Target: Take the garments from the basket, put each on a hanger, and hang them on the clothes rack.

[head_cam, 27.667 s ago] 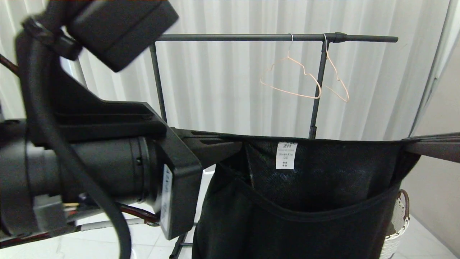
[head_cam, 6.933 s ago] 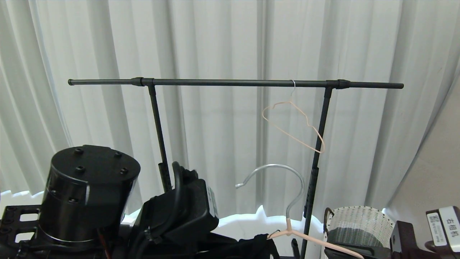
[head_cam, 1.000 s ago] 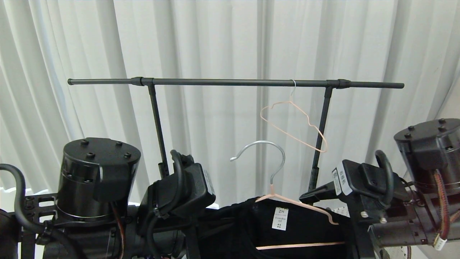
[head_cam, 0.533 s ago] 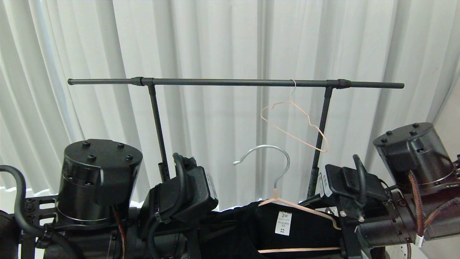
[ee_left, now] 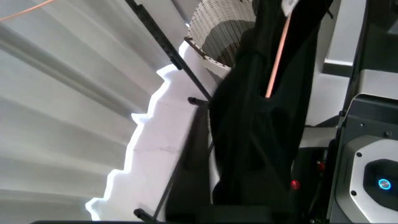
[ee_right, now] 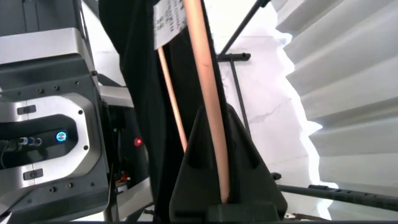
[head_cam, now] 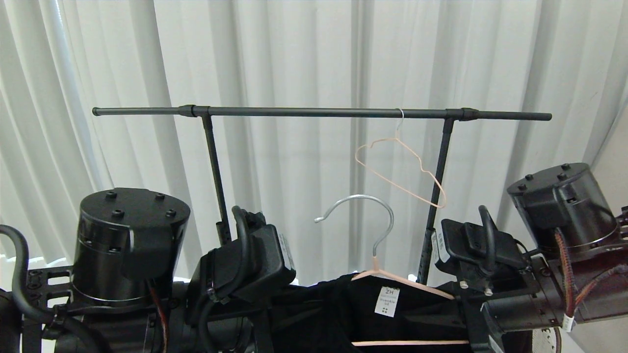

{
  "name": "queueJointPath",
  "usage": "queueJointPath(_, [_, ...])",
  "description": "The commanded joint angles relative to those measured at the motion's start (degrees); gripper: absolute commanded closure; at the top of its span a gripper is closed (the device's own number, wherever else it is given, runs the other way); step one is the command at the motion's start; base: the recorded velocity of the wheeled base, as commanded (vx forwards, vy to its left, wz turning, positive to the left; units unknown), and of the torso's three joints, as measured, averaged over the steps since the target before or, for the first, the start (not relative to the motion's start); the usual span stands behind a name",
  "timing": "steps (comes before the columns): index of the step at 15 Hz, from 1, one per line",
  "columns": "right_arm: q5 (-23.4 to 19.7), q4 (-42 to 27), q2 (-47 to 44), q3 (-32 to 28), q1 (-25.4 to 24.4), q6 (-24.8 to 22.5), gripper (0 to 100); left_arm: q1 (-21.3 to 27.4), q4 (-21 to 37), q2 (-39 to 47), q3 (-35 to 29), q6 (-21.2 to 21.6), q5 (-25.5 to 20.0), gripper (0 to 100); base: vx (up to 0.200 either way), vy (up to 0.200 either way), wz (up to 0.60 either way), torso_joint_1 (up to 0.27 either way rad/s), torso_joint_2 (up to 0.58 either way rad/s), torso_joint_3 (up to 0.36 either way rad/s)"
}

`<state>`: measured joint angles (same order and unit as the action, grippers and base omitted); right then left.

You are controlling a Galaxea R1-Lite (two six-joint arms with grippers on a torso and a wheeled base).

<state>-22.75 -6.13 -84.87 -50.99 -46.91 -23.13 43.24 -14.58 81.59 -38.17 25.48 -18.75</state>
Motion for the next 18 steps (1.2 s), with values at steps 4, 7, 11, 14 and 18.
queueJointPath(4, [0.7,0.2,2.1,-0.1,0.6,-0.2,100,0.1,0.1,-0.1,0.0,-0.1,1.4,0,0.000,0.000,0.00,0.000,0.00,0.000])
queueJointPath(7, [1.2,0.2,3.4,0.0,2.7,-1.2,100,-0.3,0.0,-1.2,0.6,-0.2,2.1,0,0.000,0.000,0.00,0.000,0.00,0.000])
queueJointPath(11, [0.7,0.1,5.3,1.2,8.7,-6.3,100,-5.6,0.0,-5.4,3.1,-0.5,2.1,0,0.000,0.000,0.00,0.000,0.00,0.000])
queueJointPath(14, [0.5,0.2,6.7,2.0,10.7,-6.7,100,-11.4,0.0,-8.9,9.0,-0.2,2.1,0,0.000,0.000,0.00,0.000,0.00,0.000])
queueJointPath(18, [-0.3,0.2,8.8,2.0,10.5,-7.5,100,-16.6,0.0,-6.7,12.7,-0.6,2.1,0,0.000,0.000,0.00,0.000,0.00,0.000])
